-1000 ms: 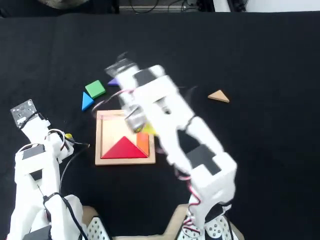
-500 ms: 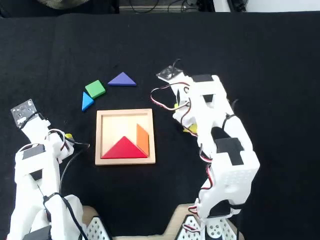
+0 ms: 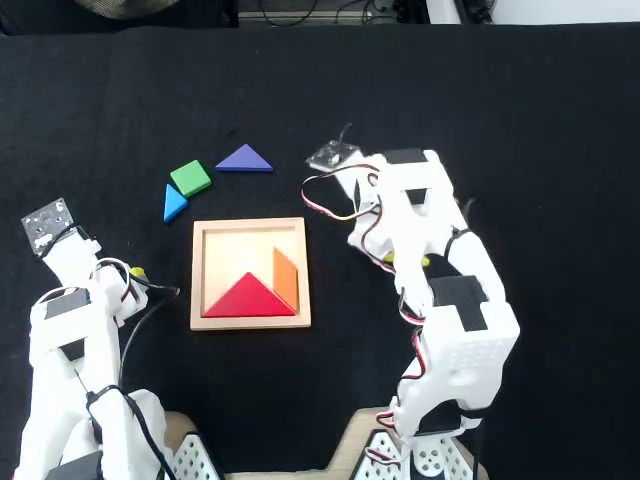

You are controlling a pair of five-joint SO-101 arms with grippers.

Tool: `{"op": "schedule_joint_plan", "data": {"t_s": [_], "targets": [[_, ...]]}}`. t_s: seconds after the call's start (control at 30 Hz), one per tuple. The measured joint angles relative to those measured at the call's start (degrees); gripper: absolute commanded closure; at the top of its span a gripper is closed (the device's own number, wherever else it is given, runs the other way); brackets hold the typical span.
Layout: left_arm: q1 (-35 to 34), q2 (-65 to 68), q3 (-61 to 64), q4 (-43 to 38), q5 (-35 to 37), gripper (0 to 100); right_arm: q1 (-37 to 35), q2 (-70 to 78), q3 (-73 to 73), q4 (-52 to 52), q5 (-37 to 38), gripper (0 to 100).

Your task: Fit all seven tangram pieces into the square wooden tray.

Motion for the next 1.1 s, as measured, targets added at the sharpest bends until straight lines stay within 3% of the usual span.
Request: {"op": "schedule_joint_plan", "data": {"t_s": [0.17, 0.33, 0.57, 0.83, 1.1], "targets": [[0.0, 0.0, 0.0, 0.0, 0.0, 77, 0.0, 0.0, -6.15, 9.76, 2.99, 76.1], [0.0, 0.0, 0.0, 0.0, 0.0, 77, 0.0, 0.0, -8.18, 12.57, 3.08, 76.0], [0.0, 0.0, 0.0, 0.0, 0.0, 77, -0.88, 0.0, -8.0, 12.31, 3.08, 76.1], [0.0, 0.0, 0.0, 0.0, 0.0, 77, -2.99, -0.26, -1.32, 2.99, 2.99, 76.1], [0.0, 0.0, 0.0, 0.0, 0.0, 77, -3.08, 0.0, -0.7, 1.14, 2.37, 76.2]]}}
